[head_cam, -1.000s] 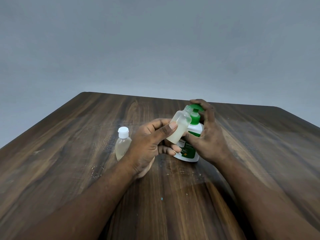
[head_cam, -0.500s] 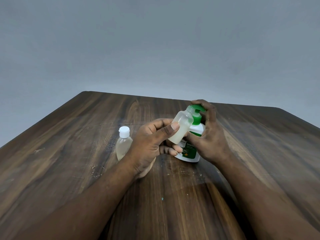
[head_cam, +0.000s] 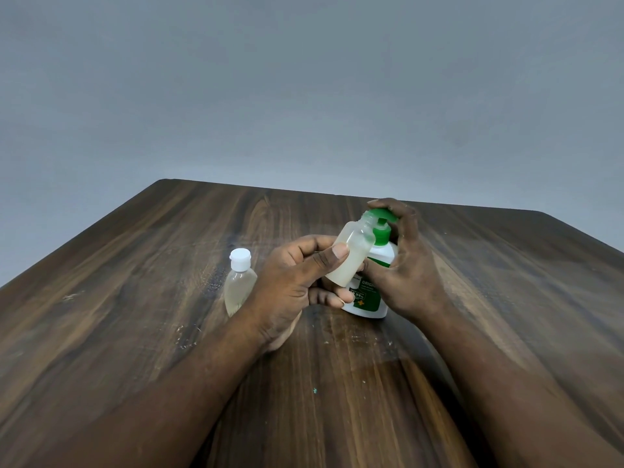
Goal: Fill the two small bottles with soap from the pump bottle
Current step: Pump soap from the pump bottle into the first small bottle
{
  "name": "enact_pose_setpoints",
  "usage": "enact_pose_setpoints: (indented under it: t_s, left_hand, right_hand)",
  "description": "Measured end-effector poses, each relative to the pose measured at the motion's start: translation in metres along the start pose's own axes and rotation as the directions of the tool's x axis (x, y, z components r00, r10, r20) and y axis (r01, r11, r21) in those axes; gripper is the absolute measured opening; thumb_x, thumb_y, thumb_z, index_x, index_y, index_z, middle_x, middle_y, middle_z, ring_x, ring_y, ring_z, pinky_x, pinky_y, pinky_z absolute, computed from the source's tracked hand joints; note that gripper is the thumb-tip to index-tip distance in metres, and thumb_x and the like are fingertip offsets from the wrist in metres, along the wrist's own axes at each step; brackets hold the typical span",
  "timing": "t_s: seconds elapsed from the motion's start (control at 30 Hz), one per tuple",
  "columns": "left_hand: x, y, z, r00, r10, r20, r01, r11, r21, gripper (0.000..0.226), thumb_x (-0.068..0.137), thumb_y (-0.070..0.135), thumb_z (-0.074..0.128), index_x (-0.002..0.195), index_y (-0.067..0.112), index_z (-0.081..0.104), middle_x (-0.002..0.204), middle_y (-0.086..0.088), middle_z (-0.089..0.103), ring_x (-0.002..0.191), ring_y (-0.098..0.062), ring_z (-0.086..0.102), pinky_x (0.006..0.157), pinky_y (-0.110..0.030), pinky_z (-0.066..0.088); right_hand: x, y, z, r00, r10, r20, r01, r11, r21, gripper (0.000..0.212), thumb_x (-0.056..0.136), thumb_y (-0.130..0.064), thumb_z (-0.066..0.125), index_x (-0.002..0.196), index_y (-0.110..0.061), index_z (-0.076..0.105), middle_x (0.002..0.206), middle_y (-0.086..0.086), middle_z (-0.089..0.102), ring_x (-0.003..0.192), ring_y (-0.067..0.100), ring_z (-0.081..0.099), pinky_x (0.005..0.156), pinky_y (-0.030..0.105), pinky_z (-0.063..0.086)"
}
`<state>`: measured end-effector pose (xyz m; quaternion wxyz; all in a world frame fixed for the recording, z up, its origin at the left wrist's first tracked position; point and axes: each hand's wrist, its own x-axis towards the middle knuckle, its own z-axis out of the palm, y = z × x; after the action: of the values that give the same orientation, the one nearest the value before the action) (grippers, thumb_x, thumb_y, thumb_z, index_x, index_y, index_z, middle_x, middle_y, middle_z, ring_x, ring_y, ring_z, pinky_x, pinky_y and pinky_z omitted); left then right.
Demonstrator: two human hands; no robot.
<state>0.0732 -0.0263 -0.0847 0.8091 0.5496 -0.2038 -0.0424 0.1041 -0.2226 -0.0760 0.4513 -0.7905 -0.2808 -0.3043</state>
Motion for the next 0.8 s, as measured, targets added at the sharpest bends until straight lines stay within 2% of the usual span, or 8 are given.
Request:
enact_pose_setpoints:
  t_s: [0.17,0.3,0.43,0.53,0.67,0.8]
  left_hand:
    - [-0.0006,0.0006,0.0013,1.0,0.004,0.004,-0.004,1.0,-0.008,0.051,0.089,0.04,0.076,0.123,0.003,0.07,0.109,-0.029,0.074,0.066,-0.023,0.071,0.054,-0.022,0.059]
    - [0.0001,0.0019,0.0016,1.0,0.004,-0.002,-0.004,1.0,-0.007,0.05,0.089,0.039,0.075,0.123,0.003,0.07,0.109,-0.03,0.074,0.066,-0.023,0.071,0.054,-0.022,0.058]
    - [-0.0026,0.0016,0.0011,1.0,-0.008,-0.022,0.008,1.0,0.0,0.05,0.084,0.037,0.074,0.121,0.004,0.071,0.107,-0.029,0.075,0.063,-0.022,0.071,0.052,-0.022,0.058]
    - [-0.0017,0.0025,0.0014,1.0,-0.002,-0.02,0.002,1.0,-0.011,0.048,0.087,0.038,0.077,0.121,0.004,0.071,0.106,-0.028,0.075,0.064,-0.022,0.071,0.052,-0.022,0.058]
    - [0.0006,0.0041,0.0014,1.0,0.01,-0.026,-0.01,1.0,0.0,0.053,0.085,0.041,0.079,0.122,0.005,0.071,0.108,-0.029,0.074,0.066,-0.023,0.07,0.054,-0.022,0.059]
    - [-0.0007,0.0029,0.0014,0.999,0.011,-0.032,-0.011,1.0,-0.006,0.052,0.083,0.04,0.08,0.12,0.005,0.072,0.1,-0.025,0.076,0.063,-0.022,0.07,0.052,-0.022,0.058]
  right_hand:
    - [-0.0007,0.0006,-0.001,1.0,-0.009,0.01,0.009,1.0,-0.015,0.081,0.081,-0.003,0.089,0.14,-0.029,0.041,0.119,-0.045,0.053,0.105,-0.001,0.067,0.082,0.014,0.055]
    - [-0.0005,0.0001,-0.0009,1.0,-0.007,0.008,0.007,1.0,-0.01,0.08,0.081,-0.006,0.09,0.141,-0.029,0.041,0.12,-0.045,0.053,0.107,-0.002,0.067,0.082,0.012,0.053]
    - [-0.0004,-0.0003,0.0004,1.0,0.0,-0.009,0.0,0.999,-0.046,0.074,0.08,-0.008,0.09,0.134,-0.033,0.045,0.114,-0.042,0.055,0.099,-0.003,0.065,0.078,0.009,0.049]
    - [-0.0006,-0.0033,0.0004,1.0,-0.012,-0.02,0.011,0.999,-0.051,0.076,0.08,-0.015,0.091,0.136,-0.034,0.044,0.118,-0.04,0.055,0.103,-0.004,0.065,0.082,0.008,0.049]
    - [-0.0006,-0.0052,0.0001,1.0,-0.013,-0.005,0.013,0.999,-0.031,0.082,0.082,-0.014,0.09,0.143,-0.032,0.039,0.122,-0.046,0.051,0.109,-0.004,0.066,0.084,0.01,0.052]
    - [-0.001,-0.0024,0.0007,1.0,-0.005,-0.007,0.005,0.999,-0.031,0.078,0.081,-0.016,0.091,0.139,-0.032,0.041,0.12,-0.045,0.053,0.108,-0.006,0.065,0.084,0.008,0.05]
